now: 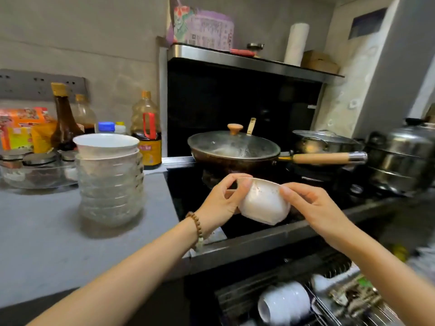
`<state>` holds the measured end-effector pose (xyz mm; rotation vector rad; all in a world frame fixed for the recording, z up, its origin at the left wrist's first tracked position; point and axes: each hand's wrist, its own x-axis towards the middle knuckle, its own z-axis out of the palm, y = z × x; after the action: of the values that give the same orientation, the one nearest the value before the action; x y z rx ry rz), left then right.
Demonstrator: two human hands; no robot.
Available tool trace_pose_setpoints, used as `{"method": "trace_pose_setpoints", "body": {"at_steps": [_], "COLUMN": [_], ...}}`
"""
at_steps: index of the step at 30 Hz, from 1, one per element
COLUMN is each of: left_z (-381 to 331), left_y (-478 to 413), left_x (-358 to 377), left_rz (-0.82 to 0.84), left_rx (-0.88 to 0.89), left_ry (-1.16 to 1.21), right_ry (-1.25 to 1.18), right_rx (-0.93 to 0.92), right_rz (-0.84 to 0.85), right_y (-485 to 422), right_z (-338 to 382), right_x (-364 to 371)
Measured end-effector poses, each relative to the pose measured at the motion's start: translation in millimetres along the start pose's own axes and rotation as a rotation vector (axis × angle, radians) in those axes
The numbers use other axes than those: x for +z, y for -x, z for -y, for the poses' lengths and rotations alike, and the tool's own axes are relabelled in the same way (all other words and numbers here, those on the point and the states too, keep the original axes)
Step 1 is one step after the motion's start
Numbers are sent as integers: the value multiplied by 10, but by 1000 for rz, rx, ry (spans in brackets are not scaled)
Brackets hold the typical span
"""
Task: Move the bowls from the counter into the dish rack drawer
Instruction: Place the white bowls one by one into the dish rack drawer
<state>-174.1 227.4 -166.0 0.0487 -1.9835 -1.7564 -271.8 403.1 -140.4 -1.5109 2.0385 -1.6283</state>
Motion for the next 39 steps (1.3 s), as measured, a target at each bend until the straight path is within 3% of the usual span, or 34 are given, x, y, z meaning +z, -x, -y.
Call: {"method": "trace_pose_setpoints", "body": {"at_steps": [5,10,17,24,28,31,39], "left_z": [640,1244,2054,2658,2906,3104,3544], "left_y": [28,109,232,340,379,388,441], "left_x": [642,995,1109,992,960,978,1010], "left_rz": [82,199,165,142,163,168,167], "left_rx": [-174,-324,-536,-600,-512,-458,-547], "left_ry": [25,64,7,-48,-173,-236,-339], "right_ry": [-39,-52,-149,-273,-363,-403,-461], "right_rx": [266,441,687,979,1106,1150,1238], "right_rz": [-86,-21,-23,-13,4,30,74], "right_y": [569,972,1177,1093,1001,960,994], "right_z": [-557,-1016,-1775,-2453,-2766,-2953,-3300], "right_x": [-302,-389,-130,264,447,545,685]}}
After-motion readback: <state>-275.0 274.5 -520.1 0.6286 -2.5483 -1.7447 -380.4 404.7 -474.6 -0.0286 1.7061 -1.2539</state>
